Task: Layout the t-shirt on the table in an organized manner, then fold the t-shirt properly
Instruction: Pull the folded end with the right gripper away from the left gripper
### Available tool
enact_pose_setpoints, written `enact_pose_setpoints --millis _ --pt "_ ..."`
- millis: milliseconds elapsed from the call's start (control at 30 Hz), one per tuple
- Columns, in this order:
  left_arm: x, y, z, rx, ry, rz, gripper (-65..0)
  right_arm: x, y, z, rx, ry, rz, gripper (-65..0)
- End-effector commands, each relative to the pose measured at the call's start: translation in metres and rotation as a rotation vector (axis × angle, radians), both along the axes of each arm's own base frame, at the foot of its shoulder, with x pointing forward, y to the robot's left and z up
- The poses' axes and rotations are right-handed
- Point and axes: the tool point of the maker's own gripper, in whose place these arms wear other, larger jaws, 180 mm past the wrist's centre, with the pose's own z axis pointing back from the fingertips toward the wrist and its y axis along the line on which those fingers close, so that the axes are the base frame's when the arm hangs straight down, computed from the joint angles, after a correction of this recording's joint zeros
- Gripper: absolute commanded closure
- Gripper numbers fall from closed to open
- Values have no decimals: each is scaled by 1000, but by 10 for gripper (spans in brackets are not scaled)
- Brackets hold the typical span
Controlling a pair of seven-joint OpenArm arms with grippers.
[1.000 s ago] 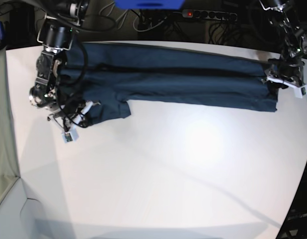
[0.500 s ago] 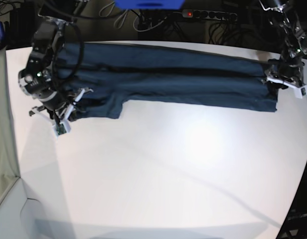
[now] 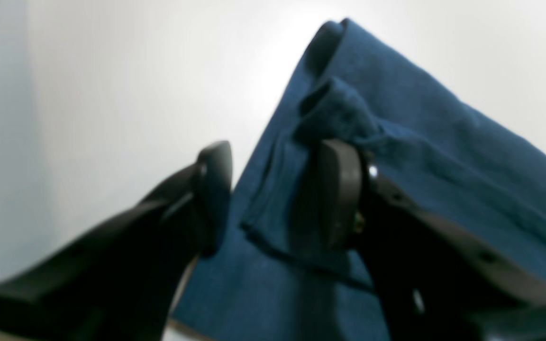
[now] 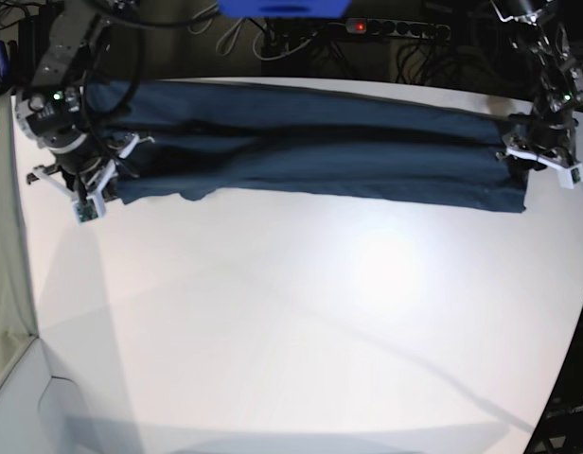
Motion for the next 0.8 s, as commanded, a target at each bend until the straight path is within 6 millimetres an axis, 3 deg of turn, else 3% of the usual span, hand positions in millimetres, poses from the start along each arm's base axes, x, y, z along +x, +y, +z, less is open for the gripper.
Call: enact_pose_setpoints --millis 0,200,433,667,767 --pt "4 4 6 11 -10 -2 -288 4 -6 10 -12 -38 -7 0" --pt "4 4 6 11 -10 -2 -288 -18 -25 2 -27 6 -70 0" --pt "3 4 5 11 -8 -2 -288 -45 -20 -18 43 58 -157 0" --pt "0 4 4 11 -2 -2 -288 -41 -16 -17 42 59 -139 -2" --pt "1 4 4 12 -2 -2 -288 -33 -9 -14 22 56 -76 -81"
